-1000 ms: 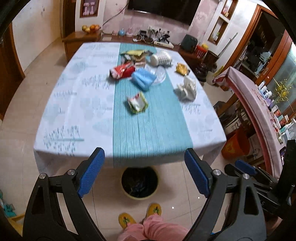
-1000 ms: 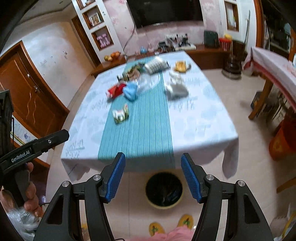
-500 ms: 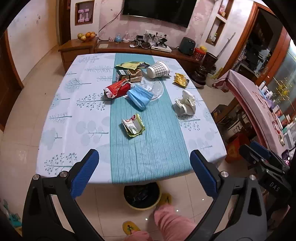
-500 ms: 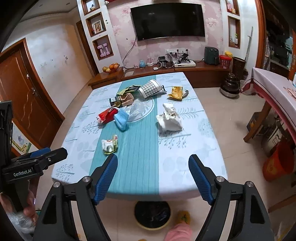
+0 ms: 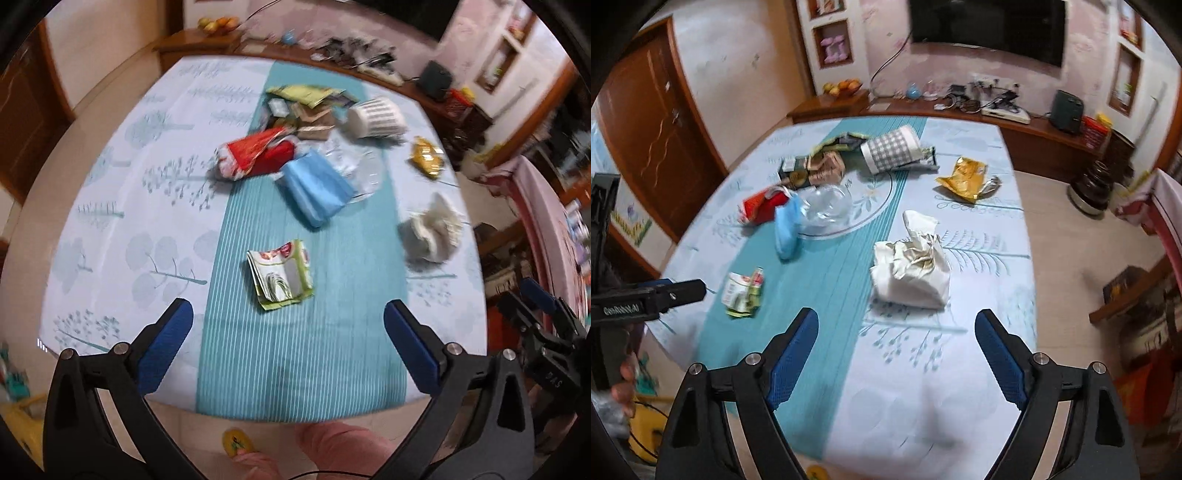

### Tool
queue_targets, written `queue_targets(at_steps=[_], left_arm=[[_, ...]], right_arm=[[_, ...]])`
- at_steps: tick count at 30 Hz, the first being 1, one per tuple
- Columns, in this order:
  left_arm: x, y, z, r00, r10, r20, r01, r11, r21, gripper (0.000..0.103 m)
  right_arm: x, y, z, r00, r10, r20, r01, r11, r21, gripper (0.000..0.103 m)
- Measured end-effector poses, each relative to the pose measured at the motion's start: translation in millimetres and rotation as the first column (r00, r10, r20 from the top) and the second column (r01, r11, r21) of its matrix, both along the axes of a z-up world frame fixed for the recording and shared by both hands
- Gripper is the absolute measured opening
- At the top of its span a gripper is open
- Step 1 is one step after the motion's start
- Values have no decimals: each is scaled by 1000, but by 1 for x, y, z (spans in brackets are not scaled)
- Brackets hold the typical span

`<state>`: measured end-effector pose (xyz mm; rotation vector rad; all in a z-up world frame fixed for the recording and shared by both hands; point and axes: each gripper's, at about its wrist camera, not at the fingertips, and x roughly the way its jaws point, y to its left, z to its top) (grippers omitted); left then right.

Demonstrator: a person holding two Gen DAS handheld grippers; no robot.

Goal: Collect trash
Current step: 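Grasp the white-red wrapper with the left tool while the right tool grasps the crumpled tissue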

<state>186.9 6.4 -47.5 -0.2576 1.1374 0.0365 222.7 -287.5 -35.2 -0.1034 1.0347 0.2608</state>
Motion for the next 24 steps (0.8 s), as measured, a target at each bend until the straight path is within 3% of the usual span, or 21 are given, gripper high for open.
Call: queue_targets(at_steps=[8,17,18,20,24], left_arm=[[27,7,-52,983,156,-93,-157,988,-5,102],[51,-3,-83,960,234,-155,-232,972,34,102],[54,-4,-85,958,236,-161,-232,972,41,102],[60,-8,-91,955,238,-175,-230,971,68,102],[68,-12,-102,942,258,-213,-236,964,126,98]], right_arm=[[65,14,-59,989,147,-22,-148,986,-76,88],[86,26,-84,971,234,-38,-237,961,-139,87],[87,25,-85,972,233,-44,-237,961,-142,87],[89,22,-88,972,228,-57,-235,961,-148,73],[91,13,-86,971,230,-65,-236,965,-111,67]])
